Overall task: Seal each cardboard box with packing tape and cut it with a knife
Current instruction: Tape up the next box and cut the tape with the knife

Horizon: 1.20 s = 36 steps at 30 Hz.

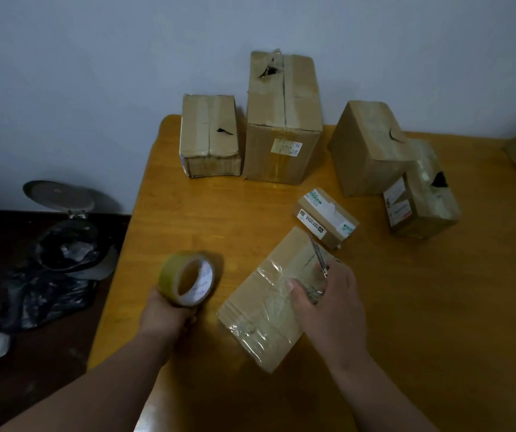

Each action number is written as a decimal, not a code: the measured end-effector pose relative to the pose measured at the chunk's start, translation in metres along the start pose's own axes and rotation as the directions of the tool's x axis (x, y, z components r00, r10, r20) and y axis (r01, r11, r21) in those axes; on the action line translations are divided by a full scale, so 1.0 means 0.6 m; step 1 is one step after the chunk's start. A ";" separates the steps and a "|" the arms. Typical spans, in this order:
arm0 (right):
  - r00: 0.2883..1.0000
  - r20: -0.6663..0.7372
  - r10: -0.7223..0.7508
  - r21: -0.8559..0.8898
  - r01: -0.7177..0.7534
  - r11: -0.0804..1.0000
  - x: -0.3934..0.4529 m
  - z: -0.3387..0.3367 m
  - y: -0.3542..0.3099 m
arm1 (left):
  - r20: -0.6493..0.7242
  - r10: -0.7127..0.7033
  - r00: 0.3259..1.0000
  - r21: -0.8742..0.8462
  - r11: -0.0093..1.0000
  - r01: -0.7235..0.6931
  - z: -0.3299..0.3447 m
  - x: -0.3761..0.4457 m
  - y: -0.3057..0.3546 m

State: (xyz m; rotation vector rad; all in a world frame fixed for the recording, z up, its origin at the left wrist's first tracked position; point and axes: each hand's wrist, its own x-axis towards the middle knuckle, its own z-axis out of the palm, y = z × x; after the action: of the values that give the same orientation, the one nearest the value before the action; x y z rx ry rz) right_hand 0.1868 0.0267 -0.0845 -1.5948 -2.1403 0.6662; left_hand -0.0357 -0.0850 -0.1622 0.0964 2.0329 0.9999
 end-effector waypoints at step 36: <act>0.997 -0.064 -0.035 0.026 0.037 0.999 -0.001 0.004 -0.001 | -0.114 0.305 0.945 0.739 0.662 -0.125 -0.014 0.046 -0.046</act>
State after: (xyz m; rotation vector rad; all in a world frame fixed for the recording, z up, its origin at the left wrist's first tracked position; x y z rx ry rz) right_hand 0.1850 0.0256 -0.0860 -1.5385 -2.1002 0.6226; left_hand -0.0514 -0.0979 -0.1964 0.6946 2.5783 0.2665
